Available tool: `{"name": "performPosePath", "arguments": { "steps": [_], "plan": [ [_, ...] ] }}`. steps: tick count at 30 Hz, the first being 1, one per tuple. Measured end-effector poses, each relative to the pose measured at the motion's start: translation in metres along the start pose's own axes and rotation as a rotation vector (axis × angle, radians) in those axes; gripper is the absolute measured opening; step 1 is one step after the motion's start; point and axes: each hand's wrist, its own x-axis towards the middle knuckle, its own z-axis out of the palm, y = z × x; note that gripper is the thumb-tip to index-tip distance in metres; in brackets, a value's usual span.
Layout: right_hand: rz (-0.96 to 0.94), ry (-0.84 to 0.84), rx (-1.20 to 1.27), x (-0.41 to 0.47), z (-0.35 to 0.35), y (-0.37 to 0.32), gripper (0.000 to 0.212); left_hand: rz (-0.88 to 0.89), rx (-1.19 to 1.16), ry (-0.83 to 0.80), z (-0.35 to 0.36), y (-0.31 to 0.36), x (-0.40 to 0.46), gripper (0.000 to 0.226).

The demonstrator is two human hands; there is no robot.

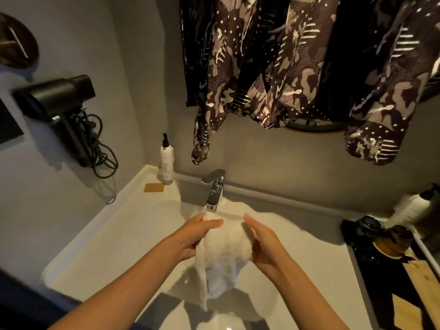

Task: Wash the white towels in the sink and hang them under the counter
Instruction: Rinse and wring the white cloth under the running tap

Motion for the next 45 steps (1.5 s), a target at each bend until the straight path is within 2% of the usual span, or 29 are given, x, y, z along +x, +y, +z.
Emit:
{"name": "performPosePath", "arguments": {
  "steps": [2, 3, 4, 6, 8, 10, 12, 15, 18, 19, 20, 23, 25, 27, 29, 31, 34, 36, 39, 41, 43, 45],
  "plan": [
    [-0.162, 0.114, -0.195, 0.000, -0.009, -0.012, 0.017, 0.054, -0.052, 0.085, -0.010, -0.001, 0.001, 0.034],
    [-0.217, 0.113, -0.243, 0.001, -0.014, -0.016, 0.013, 0.081, -0.055, 0.096, -0.014, 0.001, 0.001, 0.037],
    [-0.249, 0.104, -0.252, -0.001, -0.018, -0.018, 0.012, 0.106, -0.035, 0.087, -0.017, 0.004, -0.001, 0.041],
    [-0.253, 0.077, -0.073, -0.005, -0.018, -0.020, 0.000, 0.182, 0.052, 0.034, -0.020, 0.012, -0.005, 0.051],
    [-0.194, 0.039, 0.214, -0.005, -0.017, -0.022, 0.020, 0.225, 0.168, -0.030, -0.020, 0.020, -0.007, 0.066],
    [-0.162, 0.029, 0.334, -0.001, -0.021, -0.023, 0.035, 0.234, 0.299, -0.076, -0.014, 0.021, -0.007, 0.076],
    [-0.160, 0.138, 0.226, 0.004, -0.023, -0.019, 0.029, 0.253, 0.379, 0.015, -0.007, 0.019, -0.002, 0.070],
    [-0.193, 0.256, 0.056, 0.007, -0.025, -0.020, 0.024, 0.304, 0.255, 0.140, -0.006, 0.025, 0.002, 0.055],
    [-0.252, 0.188, 0.206, 0.007, -0.028, -0.030, 0.033, 0.455, 0.135, 0.148, -0.003, 0.029, -0.005, 0.036],
    [-0.252, 0.169, 0.279, -0.013, -0.062, -0.034, 0.033, 0.486, 0.178, 0.154, 0.039, 0.020, -0.014, 0.031],
    [-0.224, 0.143, 0.269, -0.016, -0.068, -0.034, 0.033, 0.492, 0.243, 0.189, 0.050, 0.015, -0.013, 0.026],
    [-0.063, 0.252, 0.080, -0.004, -0.059, -0.015, 0.035, 0.410, 0.609, 0.302, 0.047, 0.009, 0.001, 0.014],
    [-0.073, 0.279, -0.015, -0.002, -0.057, -0.010, 0.037, 0.304, 0.590, 0.319, 0.043, 0.014, 0.003, 0.005],
    [-0.160, 0.296, -0.005, -0.001, -0.061, -0.013, 0.036, 0.114, 0.506, 0.257, 0.043, 0.015, 0.002, 0.015],
    [-0.214, 0.287, 0.034, -0.005, -0.062, -0.013, 0.023, -0.108, 0.564, 0.166, 0.044, 0.014, -0.003, 0.015],
    [-0.207, 0.244, 0.036, -0.004, -0.069, -0.010, 0.017, -0.224, 0.577, 0.103, 0.044, 0.010, -0.005, 0.009],
    [-0.160, 0.174, 0.031, -0.001, -0.081, -0.010, 0.012, -0.123, 0.305, 0.090, 0.044, -0.001, -0.003, 0.021],
    [-0.156, 0.184, 0.034, 0.004, -0.088, -0.008, 0.015, 0.024, 0.155, 0.177, 0.048, -0.012, -0.005, 0.033],
    [-0.023, 0.261, -0.006, 0.011, -0.089, 0.008, 0.027, 0.105, 0.226, 0.359, 0.054, -0.030, -0.009, 0.033],
    [0.055, 0.260, -0.032, 0.009, -0.089, 0.019, 0.022, 0.100, 0.245, 0.424, 0.050, -0.040, -0.009, 0.027],
    [-0.003, 0.250, -0.048, 0.005, -0.091, 0.021, 0.011, 0.133, 0.245, 0.438, 0.049, -0.043, -0.015, 0.019],
    [-0.074, 0.240, -0.049, -0.006, -0.093, 0.021, 0.009, 0.167, 0.282, 0.438, 0.052, -0.047, -0.023, 0.014]
  ]
}}
